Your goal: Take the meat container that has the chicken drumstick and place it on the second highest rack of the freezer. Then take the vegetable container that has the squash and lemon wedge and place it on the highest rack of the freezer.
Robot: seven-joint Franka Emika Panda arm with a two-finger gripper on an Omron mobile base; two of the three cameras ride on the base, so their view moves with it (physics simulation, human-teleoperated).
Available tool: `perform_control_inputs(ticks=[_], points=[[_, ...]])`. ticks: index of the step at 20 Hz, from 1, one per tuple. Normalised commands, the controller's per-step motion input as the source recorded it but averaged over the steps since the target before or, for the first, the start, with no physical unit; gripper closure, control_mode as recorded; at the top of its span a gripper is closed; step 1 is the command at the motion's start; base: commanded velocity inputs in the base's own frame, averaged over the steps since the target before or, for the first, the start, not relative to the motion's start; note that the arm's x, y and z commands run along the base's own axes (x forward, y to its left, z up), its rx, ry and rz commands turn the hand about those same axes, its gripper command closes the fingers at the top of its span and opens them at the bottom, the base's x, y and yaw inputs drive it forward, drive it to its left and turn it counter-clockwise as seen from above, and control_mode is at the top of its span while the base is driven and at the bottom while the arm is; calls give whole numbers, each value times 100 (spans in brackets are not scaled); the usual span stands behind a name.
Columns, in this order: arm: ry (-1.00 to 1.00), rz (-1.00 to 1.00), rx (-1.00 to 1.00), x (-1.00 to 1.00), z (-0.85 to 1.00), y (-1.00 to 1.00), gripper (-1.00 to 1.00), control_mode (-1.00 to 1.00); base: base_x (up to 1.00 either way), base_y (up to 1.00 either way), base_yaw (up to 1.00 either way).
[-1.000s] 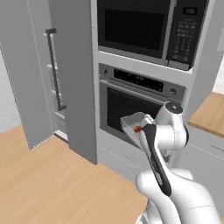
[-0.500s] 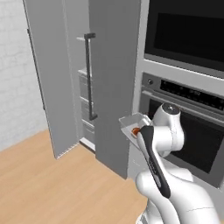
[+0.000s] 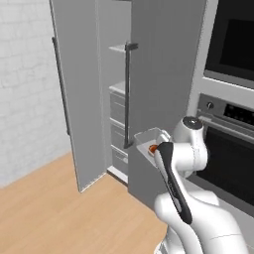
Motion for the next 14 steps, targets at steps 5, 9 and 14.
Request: perform_control_inputs(ticks=[5, 9, 14], points=[[0, 0, 0, 0, 0, 0, 100, 100, 79, 47, -18], [0, 0, 0, 0, 0, 0, 100, 100, 92, 36, -33], [0, 0, 0, 0, 0, 0, 100, 100, 64, 69, -41]])
